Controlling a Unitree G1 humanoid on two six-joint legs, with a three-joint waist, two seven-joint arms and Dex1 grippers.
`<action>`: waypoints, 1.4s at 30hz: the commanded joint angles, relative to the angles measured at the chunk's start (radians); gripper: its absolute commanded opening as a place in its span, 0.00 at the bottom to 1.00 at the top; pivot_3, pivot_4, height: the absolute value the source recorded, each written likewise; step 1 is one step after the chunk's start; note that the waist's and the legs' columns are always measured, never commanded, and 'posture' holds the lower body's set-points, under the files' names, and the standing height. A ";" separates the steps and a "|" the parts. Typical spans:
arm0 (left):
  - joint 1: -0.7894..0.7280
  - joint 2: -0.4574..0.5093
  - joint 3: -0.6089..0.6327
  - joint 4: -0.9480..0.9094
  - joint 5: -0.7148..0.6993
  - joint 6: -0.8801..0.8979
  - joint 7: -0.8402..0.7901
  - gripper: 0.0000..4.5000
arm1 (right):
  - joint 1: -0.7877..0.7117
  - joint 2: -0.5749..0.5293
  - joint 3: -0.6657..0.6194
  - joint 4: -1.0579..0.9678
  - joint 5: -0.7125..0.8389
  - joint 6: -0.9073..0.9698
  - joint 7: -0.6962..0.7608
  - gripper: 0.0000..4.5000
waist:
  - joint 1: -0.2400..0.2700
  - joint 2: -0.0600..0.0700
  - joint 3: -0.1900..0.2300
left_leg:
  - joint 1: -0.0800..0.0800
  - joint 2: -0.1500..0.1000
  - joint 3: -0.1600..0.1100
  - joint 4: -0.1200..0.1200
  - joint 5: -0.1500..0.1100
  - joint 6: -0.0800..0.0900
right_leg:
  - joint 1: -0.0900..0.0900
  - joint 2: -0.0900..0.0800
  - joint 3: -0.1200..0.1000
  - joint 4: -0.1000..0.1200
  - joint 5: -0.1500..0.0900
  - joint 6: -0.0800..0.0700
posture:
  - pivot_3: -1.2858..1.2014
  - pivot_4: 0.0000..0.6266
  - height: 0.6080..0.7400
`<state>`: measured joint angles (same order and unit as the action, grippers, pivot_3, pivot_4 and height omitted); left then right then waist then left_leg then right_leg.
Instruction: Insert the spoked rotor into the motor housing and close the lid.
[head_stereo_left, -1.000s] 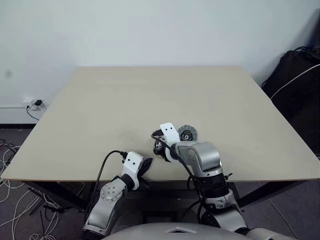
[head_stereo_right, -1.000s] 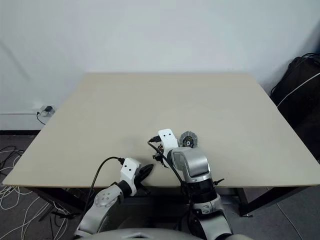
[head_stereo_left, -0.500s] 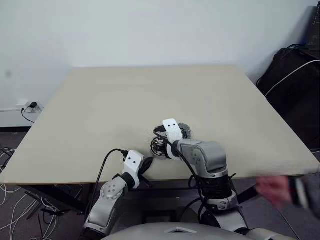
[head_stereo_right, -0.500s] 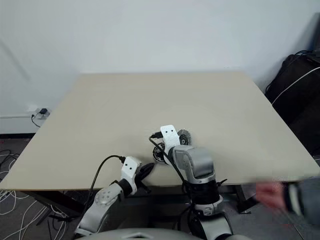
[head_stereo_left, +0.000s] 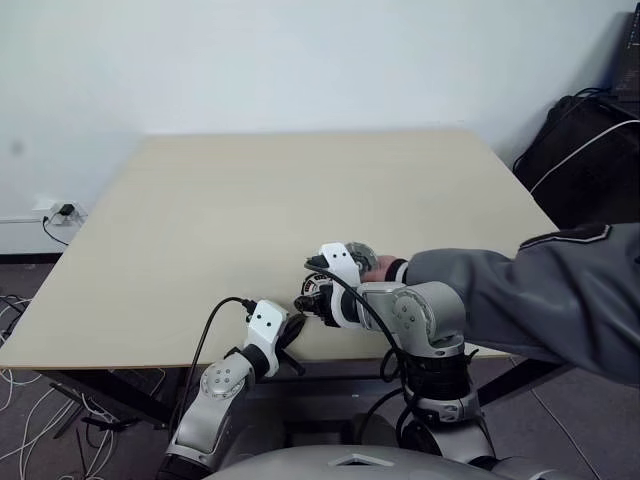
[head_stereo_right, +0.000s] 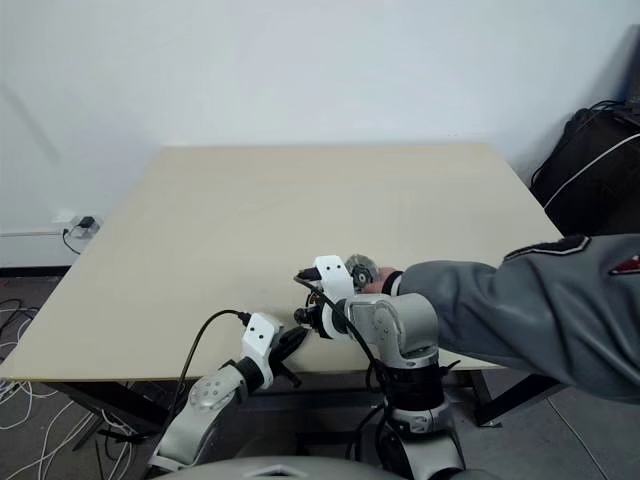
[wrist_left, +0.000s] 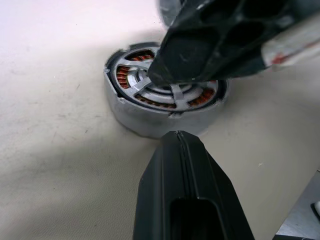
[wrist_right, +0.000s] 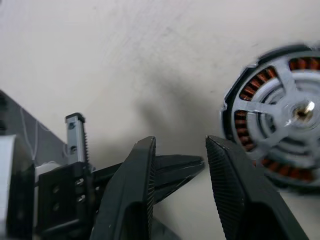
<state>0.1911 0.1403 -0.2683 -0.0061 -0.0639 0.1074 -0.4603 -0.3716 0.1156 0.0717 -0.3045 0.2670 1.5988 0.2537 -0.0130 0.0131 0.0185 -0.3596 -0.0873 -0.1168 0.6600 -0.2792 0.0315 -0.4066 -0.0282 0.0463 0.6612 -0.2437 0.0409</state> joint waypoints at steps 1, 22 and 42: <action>-0.013 0.003 -0.003 -0.027 -0.010 -0.001 -0.008 0.00 | 0.007 0.074 -0.017 -0.042 0.034 0.000 -0.009 0.38 | 0.000 0.000 0.000 | 0.000 0.000 0.000 0.000 0.000 0.000 | 0.000 0.000 0.000 0.000 0.000 0.000 | 0.52 0.00 1.00; -0.033 0.001 -0.003 0.019 -0.008 -0.023 -0.029 0.00 | -0.018 -0.151 0.149 -0.045 0.100 -0.105 0.060 0.38 | 0.000 0.000 0.003 | 0.000 0.000 0.000 -0.002 0.000 0.000 | -0.001 0.000 0.000 -0.002 0.000 0.000 | 0.52 0.00 1.00; -0.011 0.012 0.013 0.033 0.000 -0.071 -0.015 0.00 | -0.251 -0.578 0.667 0.159 -0.191 -0.774 0.414 0.38 | 0.006 -0.009 0.010 | -0.001 0.001 0.000 -0.002 0.000 0.001 | 0.000 -0.001 -0.001 -0.004 0.000 0.000 | 0.52 0.00 1.00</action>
<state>0.1856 0.1516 -0.2608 0.0339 -0.0613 0.0607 -0.4797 -0.5918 -0.4635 0.7365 -0.1560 0.1030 0.8698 0.6432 -0.0073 0.0044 0.0288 -0.3608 -0.0868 -0.1171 0.6582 -0.2791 0.0326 -0.4065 -0.0290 0.0450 0.6573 -0.2441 0.0412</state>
